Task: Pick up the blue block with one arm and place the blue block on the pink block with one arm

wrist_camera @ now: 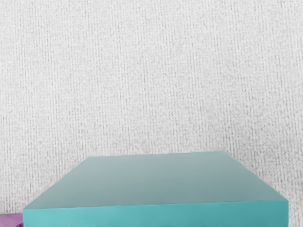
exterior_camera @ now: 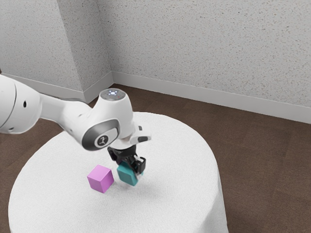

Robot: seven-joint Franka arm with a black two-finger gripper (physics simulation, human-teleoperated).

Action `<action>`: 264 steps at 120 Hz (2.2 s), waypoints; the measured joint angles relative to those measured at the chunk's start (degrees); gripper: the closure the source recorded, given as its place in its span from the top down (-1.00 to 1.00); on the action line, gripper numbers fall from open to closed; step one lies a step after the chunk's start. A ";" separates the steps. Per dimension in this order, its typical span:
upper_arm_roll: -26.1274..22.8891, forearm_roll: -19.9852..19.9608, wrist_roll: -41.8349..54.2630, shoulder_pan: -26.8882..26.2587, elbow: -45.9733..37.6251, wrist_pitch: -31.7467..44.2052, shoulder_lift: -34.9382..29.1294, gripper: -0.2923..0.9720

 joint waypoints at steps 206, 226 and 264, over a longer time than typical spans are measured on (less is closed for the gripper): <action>8.52 -2.51 15.58 11.04 1.42 -9.38 -4.88 0.03; 6.46 -2.54 15.75 9.98 8.07 -9.36 -0.53 0.04; 6.09 -2.59 16.07 2.03 8.82 -9.45 -0.12 0.03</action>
